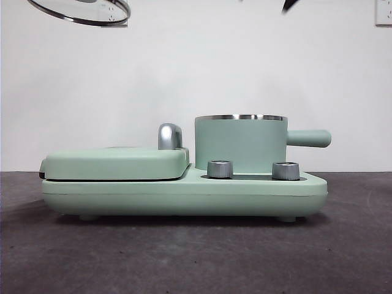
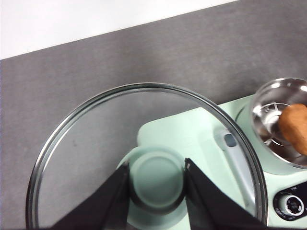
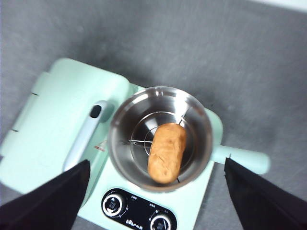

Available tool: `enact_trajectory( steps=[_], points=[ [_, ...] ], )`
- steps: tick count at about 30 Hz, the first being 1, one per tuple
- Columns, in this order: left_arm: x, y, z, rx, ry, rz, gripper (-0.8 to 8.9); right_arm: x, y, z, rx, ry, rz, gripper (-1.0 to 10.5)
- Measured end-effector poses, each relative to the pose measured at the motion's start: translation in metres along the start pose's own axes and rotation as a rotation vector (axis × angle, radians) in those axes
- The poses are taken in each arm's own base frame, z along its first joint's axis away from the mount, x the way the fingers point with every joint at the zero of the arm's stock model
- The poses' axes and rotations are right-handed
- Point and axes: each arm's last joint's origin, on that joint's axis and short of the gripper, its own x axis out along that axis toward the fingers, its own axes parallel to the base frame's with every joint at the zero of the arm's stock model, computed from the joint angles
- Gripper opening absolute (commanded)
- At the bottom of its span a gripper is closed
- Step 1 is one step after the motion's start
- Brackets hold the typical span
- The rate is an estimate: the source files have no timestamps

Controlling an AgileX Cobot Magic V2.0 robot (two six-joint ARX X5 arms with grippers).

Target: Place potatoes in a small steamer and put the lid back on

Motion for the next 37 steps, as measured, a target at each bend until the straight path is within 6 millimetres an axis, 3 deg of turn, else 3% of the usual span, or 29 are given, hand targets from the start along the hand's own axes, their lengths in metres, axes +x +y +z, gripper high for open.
enact_trajectory(
  steps=[6, 12, 16, 19, 27, 33, 37],
  points=[
    [0.000, -0.016, 0.001, 0.030, -0.014, -0.054, 0.06, -0.078, -0.002, -0.031, -0.023, -0.120, -0.007, 4.5],
    [-0.003, -0.042, 0.005, 0.073, -0.062, -0.136, 0.06, -0.115, -0.007, -0.083, -0.030, -0.123, -0.028, 4.4],
    [-0.002, -0.059, 0.008, 0.105, -0.099, -0.179, 0.06, -0.120, -0.012, -0.127, -0.042, -0.110, -0.036, 4.4],
    [0.007, -0.072, 0.008, 0.128, -0.077, -0.206, 0.06, -0.122, -0.015, -0.156, -0.039, -0.200, -0.011, 4.4],
    [0.062, -0.111, 0.005, 0.192, 0.015, -0.260, 0.06, -0.112, -0.029, -0.241, 0.003, -0.264, 0.056, 4.4],
    [0.110, -0.135, 0.003, 0.235, 0.031, -0.281, 0.06, -0.106, -0.036, -0.276, 0.058, -0.275, 0.068, 4.4],
    [0.140, -0.145, 0.002, 0.243, 0.022, -0.287, 0.06, -0.106, -0.038, -0.285, 0.085, -0.286, 0.075, 4.4]
  ],
)
